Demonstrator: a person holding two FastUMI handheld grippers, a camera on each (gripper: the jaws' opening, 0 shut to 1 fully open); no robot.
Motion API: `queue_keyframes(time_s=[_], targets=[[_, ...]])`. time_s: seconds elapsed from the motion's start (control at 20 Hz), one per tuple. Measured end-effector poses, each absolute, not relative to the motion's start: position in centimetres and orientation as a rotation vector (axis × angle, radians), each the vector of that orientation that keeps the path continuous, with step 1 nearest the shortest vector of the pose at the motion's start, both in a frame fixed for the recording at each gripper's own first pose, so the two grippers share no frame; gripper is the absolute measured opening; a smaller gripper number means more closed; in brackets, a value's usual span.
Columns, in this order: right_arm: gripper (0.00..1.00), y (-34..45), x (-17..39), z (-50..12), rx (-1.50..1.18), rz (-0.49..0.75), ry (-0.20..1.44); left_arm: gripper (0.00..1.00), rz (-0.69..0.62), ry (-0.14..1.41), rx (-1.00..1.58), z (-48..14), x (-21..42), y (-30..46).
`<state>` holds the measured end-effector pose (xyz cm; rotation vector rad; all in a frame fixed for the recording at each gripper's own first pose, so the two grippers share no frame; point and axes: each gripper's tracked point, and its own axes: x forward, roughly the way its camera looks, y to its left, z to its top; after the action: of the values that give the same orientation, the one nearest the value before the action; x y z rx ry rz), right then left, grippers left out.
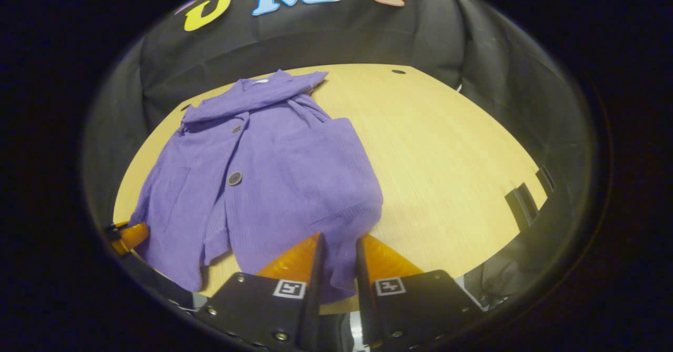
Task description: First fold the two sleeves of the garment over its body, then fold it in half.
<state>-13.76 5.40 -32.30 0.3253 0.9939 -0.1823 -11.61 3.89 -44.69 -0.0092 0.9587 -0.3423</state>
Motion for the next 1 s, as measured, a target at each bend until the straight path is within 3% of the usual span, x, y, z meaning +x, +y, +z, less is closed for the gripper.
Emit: queue_keyframes(time_s=[0.05,0.1,0.15,0.2,0.25,0.7,1.0], targets=[[0.25,5.5,-13.7,-32.3,0.325,-0.182,1.0,0.13,-0.349,0.967,-0.011,-44.6,-11.4,3.7],[0.25,5.5,-13.6,-32.2,0.322,-0.174,1.003,0.14,-0.346,0.981,-0.028,-44.5,-11.6,3.7],[0.25,5.2,-12.5,-31.9,0.341,-0.206,0.977,0.09,-0.363,0.99,-0.057,-44.5,-11.6,3.3],[0.02,5.5,-13.4,-31.2,0.37,-0.199,0.989,0.09,-0.367,1.0,-0.094,-44.1,-11.5,3.1],[0.06,5.4,-13.4,-31.5,0.389,-0.206,0.987,0.08,-0.366,0.998,-0.139,-43.7,-11.2,2.9],[0.06,4.8,-10.6,-25.0,0.498,-0.174,0.847,0.07,-0.467,0.91,-0.355,-36.7,-8.4,0.4],[0.05,5.4,-7.1,-20.1,0.449,-0.071,0.713,0.07,-0.437,0.869,-0.461,-33.6,-4.6,0.4]])
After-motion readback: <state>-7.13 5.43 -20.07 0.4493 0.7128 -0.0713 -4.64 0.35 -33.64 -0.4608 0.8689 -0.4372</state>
